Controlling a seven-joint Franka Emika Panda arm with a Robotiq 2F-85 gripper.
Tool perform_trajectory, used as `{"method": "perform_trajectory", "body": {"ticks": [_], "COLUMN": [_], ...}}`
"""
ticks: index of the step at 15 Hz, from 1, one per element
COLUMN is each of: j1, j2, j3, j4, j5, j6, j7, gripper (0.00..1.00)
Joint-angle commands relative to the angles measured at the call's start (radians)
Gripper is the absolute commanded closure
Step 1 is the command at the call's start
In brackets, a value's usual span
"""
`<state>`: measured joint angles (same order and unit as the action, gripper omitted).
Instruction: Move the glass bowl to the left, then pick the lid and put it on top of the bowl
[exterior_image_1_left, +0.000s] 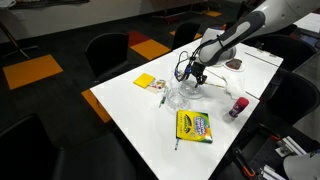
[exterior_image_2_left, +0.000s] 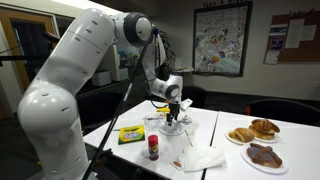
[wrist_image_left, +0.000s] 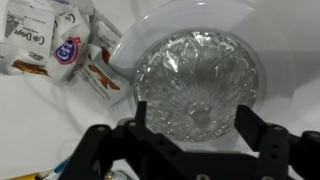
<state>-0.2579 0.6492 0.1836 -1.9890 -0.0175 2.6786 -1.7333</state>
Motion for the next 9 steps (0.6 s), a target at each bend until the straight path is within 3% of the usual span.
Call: {"method": "perform_trajectory", "body": {"ticks": [1,6,9], "j1": [0.041,0.074,0.090], "j2": [0.016,0.012,0.004], "j3": [-0.038,-0.065,-0.072], "j4": [0.051,0.065,0.073], "j5": [-0.009,-0.028,-0.042], "j6": [-0.083,-0.118,-0.132], "j7": [0.049,0.100,0.122], "gripper": [0.40,0.77,0.92]}}
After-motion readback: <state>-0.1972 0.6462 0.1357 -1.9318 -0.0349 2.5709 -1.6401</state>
